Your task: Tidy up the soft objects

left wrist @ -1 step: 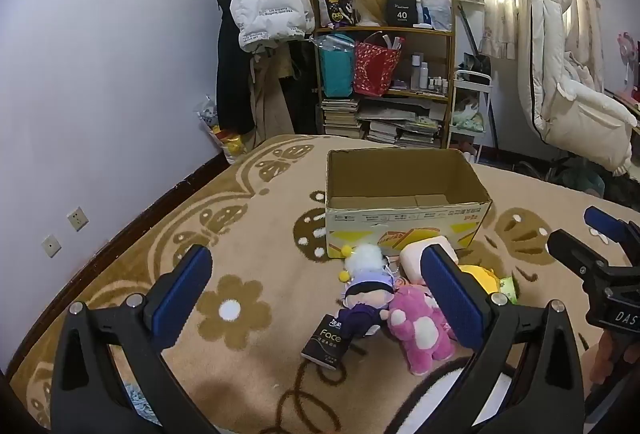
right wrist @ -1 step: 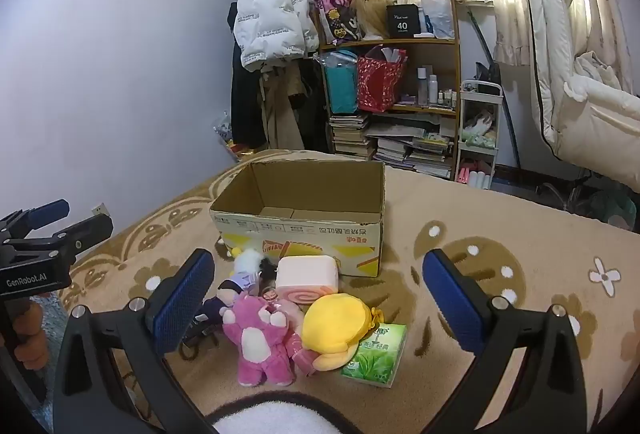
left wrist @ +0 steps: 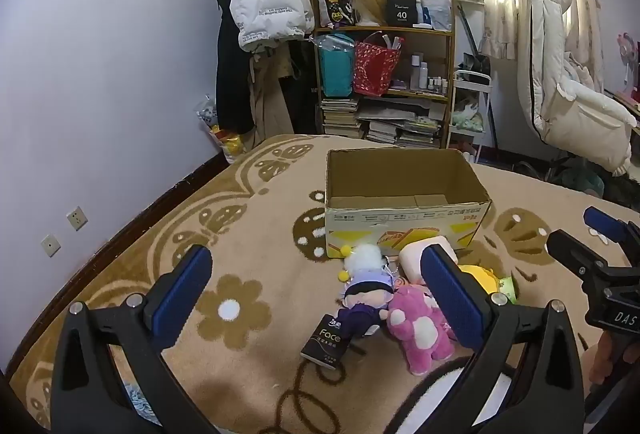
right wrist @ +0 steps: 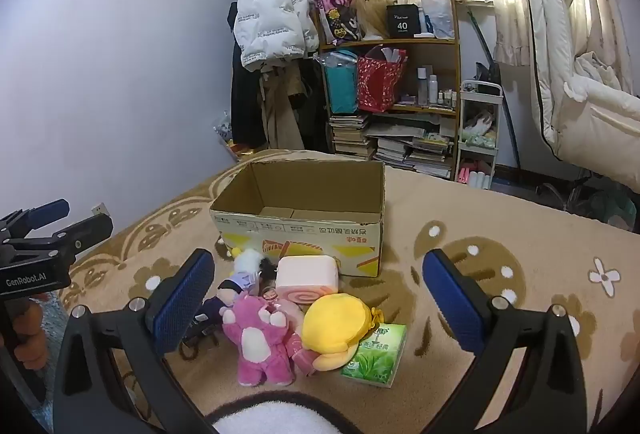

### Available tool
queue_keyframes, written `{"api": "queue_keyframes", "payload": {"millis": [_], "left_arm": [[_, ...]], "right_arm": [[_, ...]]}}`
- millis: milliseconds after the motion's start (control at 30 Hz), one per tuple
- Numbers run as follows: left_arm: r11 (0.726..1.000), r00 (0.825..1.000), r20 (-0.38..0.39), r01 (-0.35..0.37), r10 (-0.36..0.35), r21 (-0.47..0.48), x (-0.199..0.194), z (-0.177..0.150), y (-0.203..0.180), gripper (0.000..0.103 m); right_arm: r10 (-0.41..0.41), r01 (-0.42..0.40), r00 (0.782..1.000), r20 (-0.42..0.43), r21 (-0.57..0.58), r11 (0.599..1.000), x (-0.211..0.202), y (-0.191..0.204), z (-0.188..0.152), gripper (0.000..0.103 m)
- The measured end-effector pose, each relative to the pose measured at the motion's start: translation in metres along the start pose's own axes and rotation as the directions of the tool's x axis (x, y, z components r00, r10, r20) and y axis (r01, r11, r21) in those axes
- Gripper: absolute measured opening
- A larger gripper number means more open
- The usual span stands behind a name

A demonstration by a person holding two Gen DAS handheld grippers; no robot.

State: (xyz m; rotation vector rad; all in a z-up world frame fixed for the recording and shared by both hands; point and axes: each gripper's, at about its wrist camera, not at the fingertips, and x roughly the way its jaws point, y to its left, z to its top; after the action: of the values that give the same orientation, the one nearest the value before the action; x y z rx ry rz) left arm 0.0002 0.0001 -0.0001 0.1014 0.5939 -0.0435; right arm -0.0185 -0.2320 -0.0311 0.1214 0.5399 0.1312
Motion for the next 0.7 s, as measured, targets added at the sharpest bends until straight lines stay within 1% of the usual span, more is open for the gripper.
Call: {"api": "queue_keyframes", "payload": {"millis": [67,267,433,700], "left_arm": [[1.0,1.0,-0.001,0.008,-0.008,-0.007,0.0,-0.0001,0.0004,0.103],[1.0,1.0,0.005,-0.004,0.004,0.005,-0.0012,-0.0002,-0.0006,0.103],[1.0,1.0,0.0,0.002,-0.002,-0.006,0.0009,-0.0009,0.0007,0.103],[1.0,1.0,0.0,0.004,-0.004,0.004,0.0022,-0.001,-0.0001,0.103]], "right_arm": [[-0.001,0.001,1.0,0.0,-0.001,1.0,-0.0001,0.0002,0.0,0.103],[-0.001,0.001,1.0,-0.001,0.007,1.0,0.0004,-0.0004,0.0001,0.103],[0.001,-0.001,1.0,0.0,-0.004,1.0,0.0,0.0005,-0.0006,0.103],[-0.002,0.002,1.0,-0.003,-0.003,1.0,0.0007,-0.0001,0.0,0.103]]}}
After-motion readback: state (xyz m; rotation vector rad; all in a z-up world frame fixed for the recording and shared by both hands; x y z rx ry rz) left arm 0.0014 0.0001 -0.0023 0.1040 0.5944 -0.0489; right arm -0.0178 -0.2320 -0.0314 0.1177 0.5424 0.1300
